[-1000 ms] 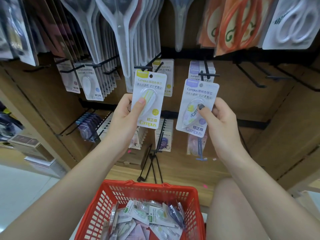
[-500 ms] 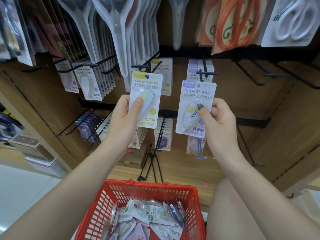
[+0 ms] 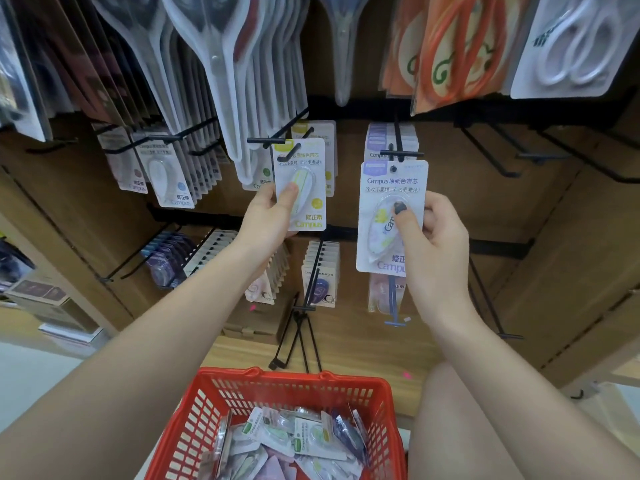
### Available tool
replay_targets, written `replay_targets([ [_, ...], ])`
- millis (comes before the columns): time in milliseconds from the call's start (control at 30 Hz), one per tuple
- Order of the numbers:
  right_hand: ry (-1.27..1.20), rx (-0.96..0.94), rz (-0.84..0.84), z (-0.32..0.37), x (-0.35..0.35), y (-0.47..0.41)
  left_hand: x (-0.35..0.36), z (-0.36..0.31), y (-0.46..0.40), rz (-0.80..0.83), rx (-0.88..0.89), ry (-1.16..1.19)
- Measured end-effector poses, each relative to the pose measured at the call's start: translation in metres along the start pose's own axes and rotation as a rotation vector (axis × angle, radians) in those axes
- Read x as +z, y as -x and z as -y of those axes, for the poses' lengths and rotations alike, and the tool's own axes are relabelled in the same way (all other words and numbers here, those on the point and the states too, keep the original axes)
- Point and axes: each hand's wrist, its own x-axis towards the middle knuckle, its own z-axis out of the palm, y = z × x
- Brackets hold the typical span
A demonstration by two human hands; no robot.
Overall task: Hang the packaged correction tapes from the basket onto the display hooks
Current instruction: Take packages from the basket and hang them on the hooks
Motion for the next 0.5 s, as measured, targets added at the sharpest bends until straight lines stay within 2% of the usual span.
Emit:
replay_targets([
  [133, 0.043, 0.062, 0.004, -0.009, 0.005, -0.023, 0.004, 0.003, -0.026, -0.009, 0.007, -0.103],
  [267, 0.108, 0.12, -0.067, -0.016, 0.01, -0.053, 0.006, -0.002, -0.056, -0.024, -0.03, -0.245],
  [500, 0.224, 0.145, -0.1, -0.025, 0.015, -0.072, 0.012, -0.001, -0.08, 0.046, -0.065, -0.336],
])
